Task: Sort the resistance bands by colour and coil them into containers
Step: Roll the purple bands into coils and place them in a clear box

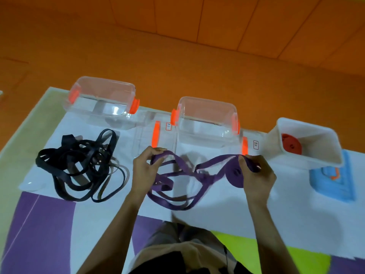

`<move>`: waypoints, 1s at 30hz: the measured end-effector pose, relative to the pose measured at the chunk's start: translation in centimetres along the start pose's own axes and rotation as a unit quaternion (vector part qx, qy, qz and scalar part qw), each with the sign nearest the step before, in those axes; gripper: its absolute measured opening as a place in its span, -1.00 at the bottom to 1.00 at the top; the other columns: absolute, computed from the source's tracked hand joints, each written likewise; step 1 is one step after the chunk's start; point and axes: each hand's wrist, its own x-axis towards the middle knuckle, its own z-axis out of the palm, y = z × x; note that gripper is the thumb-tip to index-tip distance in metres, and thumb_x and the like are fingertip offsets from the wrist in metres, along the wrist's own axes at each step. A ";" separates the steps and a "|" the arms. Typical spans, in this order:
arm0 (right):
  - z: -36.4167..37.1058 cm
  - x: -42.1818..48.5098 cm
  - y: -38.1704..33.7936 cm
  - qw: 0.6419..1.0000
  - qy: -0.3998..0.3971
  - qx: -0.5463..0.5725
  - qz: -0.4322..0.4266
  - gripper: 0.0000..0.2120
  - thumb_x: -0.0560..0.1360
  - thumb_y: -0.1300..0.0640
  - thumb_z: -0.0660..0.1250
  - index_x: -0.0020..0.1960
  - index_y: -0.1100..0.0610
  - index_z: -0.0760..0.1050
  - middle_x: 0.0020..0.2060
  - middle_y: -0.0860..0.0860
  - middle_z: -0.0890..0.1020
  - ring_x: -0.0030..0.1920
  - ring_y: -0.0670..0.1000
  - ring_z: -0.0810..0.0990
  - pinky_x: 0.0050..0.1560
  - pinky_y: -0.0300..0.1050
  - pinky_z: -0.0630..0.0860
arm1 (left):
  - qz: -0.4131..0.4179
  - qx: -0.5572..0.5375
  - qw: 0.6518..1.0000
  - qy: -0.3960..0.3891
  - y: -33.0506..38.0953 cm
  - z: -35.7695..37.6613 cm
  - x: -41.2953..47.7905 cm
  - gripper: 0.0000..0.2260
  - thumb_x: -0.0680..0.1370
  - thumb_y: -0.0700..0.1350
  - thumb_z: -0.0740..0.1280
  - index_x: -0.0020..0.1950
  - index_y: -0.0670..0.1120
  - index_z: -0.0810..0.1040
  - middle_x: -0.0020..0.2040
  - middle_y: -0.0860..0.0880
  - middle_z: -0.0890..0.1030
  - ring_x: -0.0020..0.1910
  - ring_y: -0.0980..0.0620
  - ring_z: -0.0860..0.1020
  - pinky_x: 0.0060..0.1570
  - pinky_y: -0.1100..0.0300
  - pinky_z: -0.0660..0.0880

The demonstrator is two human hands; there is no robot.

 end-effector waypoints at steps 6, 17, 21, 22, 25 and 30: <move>-1.0 -0.9 -1.4 1.000 -0.015 -0.003 0.011 -0.90 0.53 -0.07 0.54 -0.08 -0.17 0.62 -0.21 -0.28 0.70 -0.13 -0.28 0.65 -0.25 -0.36 0.49 | -0.110 0.104 0.988 0.015 -1.9 0.2 0.1 -0.80 0.57 -0.17 0.52 -0.04 0.10 0.58 -0.09 0.21 0.70 -0.14 0.11 0.67 -0.09 0.07 0.65; -2.3 -2.2 -3.6 0.998 -0.006 0.048 -0.049 -0.88 0.52 -0.02 0.56 0.03 -0.05 0.71 -0.12 -0.24 0.75 -0.11 -0.17 0.73 -0.18 -0.40 0.55 | -0.060 0.304 0.882 -0.354 -0.2 8.2 -0.5 -0.22 0.52 0.25 0.44 0.65 0.07 0.23 0.71 -0.02 0.14 0.70 -0.06 0.10 0.61 -0.37 -0.11; -3.0 -2.8 -4.9 0.995 0.009 0.071 -0.063 -0.85 0.49 -0.11 0.53 0.02 -0.11 0.69 -0.11 -0.25 0.75 -0.10 -0.15 0.74 -0.15 -0.35 0.58 | -0.059 0.390 0.825 -0.404 0.4 12.8 -1.8 0.07 0.43 0.45 0.40 0.72 -0.04 0.00 0.74 -0.10 -0.01 0.71 -0.17 0.00 0.56 -0.43 -0.13; -3.2 -3.0 -5.2 0.995 0.011 0.074 -0.066 -0.86 0.48 -0.11 0.53 0.01 -0.13 0.69 -0.11 -0.27 0.75 -0.10 -0.16 0.74 -0.15 -0.37 0.57 | -0.053 0.399 0.837 -0.370 0.4 13.3 -2.1 0.01 0.46 0.40 0.43 0.69 -0.06 0.06 0.72 -0.11 0.09 0.69 -0.18 0.08 0.56 -0.45 -0.08; -3.8 -3.3 -5.6 0.994 0.019 0.083 -0.072 -0.91 0.50 -0.04 0.55 -0.04 -0.18 0.66 -0.13 -0.30 0.74 -0.11 -0.21 0.73 -0.14 -0.44 0.53 | -0.023 0.351 0.905 -0.238 -0.1 13.5 -2.5 -0.36 0.52 0.18 0.49 0.45 -0.02 0.29 0.38 -0.01 0.51 0.47 -0.11 0.42 0.56 -0.39 0.13; -4.2 -3.6 -4.9 0.993 0.039 0.097 -0.062 -0.87 0.51 0.12 0.57 -0.03 -0.08 0.68 -0.15 -0.26 0.74 -0.11 -0.24 0.72 -0.12 -0.47 0.51 | -0.020 0.292 0.935 -0.200 -1.9 12.7 -2.1 -0.70 0.55 0.00 0.37 0.20 0.05 0.35 -0.10 0.08 0.61 0.08 -0.04 0.59 0.48 -0.23 0.29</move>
